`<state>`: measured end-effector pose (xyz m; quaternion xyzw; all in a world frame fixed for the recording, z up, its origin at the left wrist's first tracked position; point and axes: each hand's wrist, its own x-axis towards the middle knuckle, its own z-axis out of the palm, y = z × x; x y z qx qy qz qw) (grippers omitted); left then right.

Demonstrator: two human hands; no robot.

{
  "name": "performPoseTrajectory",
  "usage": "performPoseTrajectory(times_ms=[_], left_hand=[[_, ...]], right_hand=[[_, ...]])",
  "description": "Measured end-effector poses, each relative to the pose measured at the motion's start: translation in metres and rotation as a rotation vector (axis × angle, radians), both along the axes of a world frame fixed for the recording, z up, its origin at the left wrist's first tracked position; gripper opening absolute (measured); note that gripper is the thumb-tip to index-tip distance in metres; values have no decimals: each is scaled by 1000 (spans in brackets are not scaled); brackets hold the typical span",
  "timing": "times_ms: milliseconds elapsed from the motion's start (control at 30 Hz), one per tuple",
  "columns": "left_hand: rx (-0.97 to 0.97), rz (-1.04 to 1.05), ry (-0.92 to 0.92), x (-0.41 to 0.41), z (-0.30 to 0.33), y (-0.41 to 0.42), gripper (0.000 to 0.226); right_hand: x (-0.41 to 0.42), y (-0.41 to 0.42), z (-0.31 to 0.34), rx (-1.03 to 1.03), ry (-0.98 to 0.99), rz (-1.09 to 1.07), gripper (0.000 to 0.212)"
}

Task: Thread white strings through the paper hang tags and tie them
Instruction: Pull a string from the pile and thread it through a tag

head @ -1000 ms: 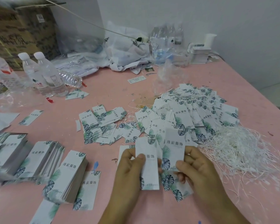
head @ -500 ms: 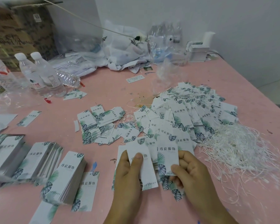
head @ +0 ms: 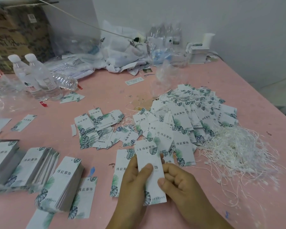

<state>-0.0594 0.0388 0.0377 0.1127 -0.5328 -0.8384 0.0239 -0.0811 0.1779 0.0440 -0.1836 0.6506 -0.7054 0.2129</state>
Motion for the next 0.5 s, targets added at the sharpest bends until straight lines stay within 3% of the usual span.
performPoseTrajectory(times_ms=[67, 167, 267, 367, 500], left_hand=[[165, -29, -15, -1, 2, 0, 47], [227, -38, -24, -2, 3, 4, 39], [251, 8, -38, -2, 3, 9, 43], [288, 18, -34, -2, 5, 9, 48], [318, 12, -48, -1, 8, 9, 51]], right_hand=[[-2, 2, -1, 6, -37, 53, 29], [-8, 8, 3, 137, 8, 69, 18], [-27, 29, 2, 405, 116, -170, 24], [-49, 64, 8, 617, 219, -513, 8], [-64, 96, 7, 924, 190, -565, 26]])
